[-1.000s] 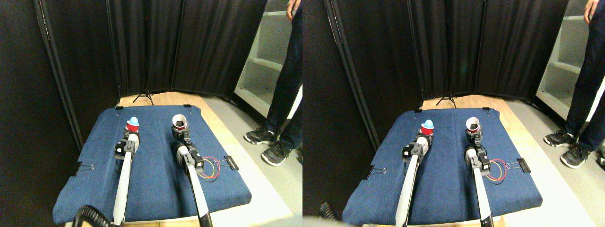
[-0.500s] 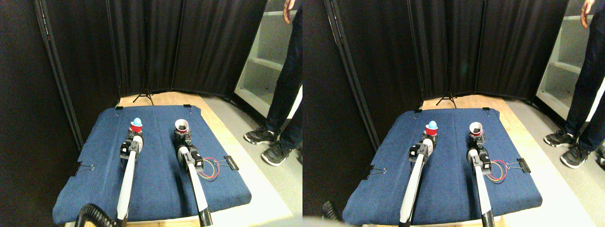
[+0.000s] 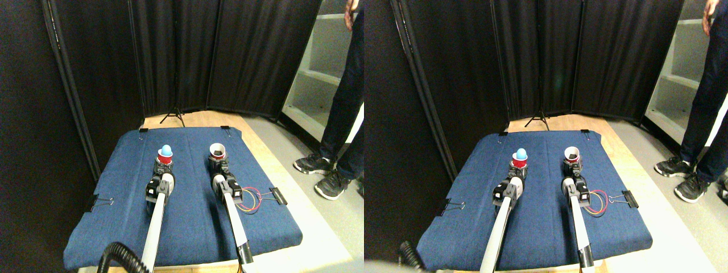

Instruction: Pour (bimanual)

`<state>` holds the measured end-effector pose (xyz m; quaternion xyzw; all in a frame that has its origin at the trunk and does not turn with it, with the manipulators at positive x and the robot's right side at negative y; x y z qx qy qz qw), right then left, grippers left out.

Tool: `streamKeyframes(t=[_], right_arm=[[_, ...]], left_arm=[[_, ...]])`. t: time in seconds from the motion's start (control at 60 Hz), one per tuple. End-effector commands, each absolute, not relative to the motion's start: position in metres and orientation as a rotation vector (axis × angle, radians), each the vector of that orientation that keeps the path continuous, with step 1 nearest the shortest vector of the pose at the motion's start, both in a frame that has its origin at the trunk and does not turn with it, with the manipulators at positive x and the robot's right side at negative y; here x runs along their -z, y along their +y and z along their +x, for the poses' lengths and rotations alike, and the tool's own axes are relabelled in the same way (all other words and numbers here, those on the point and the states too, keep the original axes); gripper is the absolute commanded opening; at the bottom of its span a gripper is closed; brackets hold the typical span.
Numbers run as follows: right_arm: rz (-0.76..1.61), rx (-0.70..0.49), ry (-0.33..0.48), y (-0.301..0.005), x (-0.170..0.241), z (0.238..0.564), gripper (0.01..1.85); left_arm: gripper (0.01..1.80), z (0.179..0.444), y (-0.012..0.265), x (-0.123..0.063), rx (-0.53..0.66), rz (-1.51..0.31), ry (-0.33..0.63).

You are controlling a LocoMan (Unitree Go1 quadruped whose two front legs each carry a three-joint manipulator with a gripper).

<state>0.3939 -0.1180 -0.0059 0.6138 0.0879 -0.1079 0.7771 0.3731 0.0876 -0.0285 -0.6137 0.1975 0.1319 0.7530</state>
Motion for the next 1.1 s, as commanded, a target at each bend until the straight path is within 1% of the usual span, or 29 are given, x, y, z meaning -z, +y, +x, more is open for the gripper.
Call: streamKeyframes(t=[0.017, 0.25, 0.3, 0.35, 0.467, 0.583, 0.65, 0.75, 0.783, 0.867, 0.983, 1.1], right_arm=[[1.342, 0.239, 0.178, -0.117, 0.006, 0.398, 0.33], [1.368, 0.282, 0.191, -0.114, 0.016, 0.402, 0.33], [1.38, 0.295, 0.194, -0.113, 0.017, 0.403, 0.33], [1.367, 0.307, 0.193, -0.113, 0.02, 0.404, 0.33], [1.358, 0.315, 0.203, -0.11, 0.025, 0.403, 0.33], [1.365, 0.356, 0.211, -0.11, 0.029, 0.403, 0.33], [1.366, 0.38, 0.216, -0.11, 0.03, 0.402, 0.33], [1.359, 0.389, 0.22, -0.112, 0.031, 0.402, 0.33], [1.364, 0.383, 0.223, -0.113, 0.032, 0.402, 0.33], [1.34, 0.379, 0.23, -0.114, 0.031, 0.402, 0.33], [1.337, 0.375, 0.238, -0.116, 0.028, 0.401, 0.33], [1.341, 0.374, 0.27, -0.117, 0.024, 0.396, 0.33]], left_arm=[[0.33, 0.369, 0.086, 0.032, -0.299, -1.314, 0.461], [0.33, 0.363, 0.088, 0.036, -0.325, -1.285, 0.423], [0.33, 0.363, 0.088, 0.036, -0.322, -1.281, 0.433], [0.33, 0.363, 0.089, 0.038, -0.338, -1.267, 0.415], [0.33, 0.364, 0.091, 0.039, -0.352, -1.288, 0.416], [0.33, 0.366, 0.095, 0.042, -0.355, -1.261, 0.407], [0.33, 0.366, 0.096, 0.044, -0.374, -1.242, 0.383], [0.33, 0.368, 0.097, 0.047, -0.389, -1.25, 0.377], [0.33, 0.368, 0.097, 0.048, -0.404, -1.244, 0.361], [0.33, 0.368, 0.097, 0.048, -0.399, -1.214, 0.366], [0.33, 0.37, 0.099, 0.049, -0.411, -1.21, 0.345], [0.33, 0.371, 0.101, 0.051, -0.429, -1.187, 0.335]])
